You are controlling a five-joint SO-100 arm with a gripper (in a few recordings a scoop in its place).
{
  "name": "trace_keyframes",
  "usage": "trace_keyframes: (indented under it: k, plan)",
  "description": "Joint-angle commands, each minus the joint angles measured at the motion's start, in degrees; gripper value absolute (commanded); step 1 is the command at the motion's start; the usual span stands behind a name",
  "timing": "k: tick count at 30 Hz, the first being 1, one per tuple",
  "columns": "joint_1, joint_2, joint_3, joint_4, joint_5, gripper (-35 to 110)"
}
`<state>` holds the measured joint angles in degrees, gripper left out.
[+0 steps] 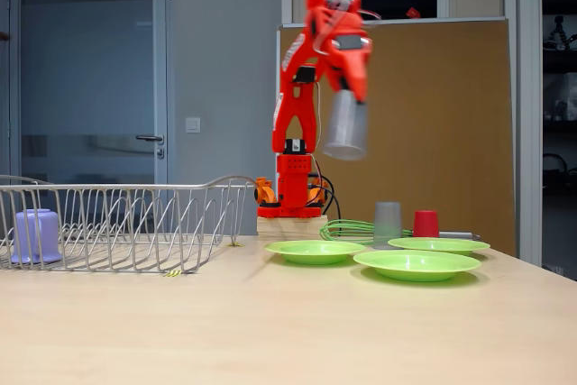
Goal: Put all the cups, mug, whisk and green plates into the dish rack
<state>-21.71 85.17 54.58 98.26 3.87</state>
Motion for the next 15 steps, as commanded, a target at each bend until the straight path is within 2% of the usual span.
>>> trace_keyframes:
  k: [1, 5, 9, 15]
  plan:
    - [11.4, 7.6, 2.4, 2.4, -9.8, 6]
    - [26.2, 6.8, 2.4, 2.9, -20.0, 6]
    - [38.9, 0.5, 4.2, -3.2, -28.4, 7]
    - [48.4, -17.1, -6.2, -6.8, -35.2, 7]
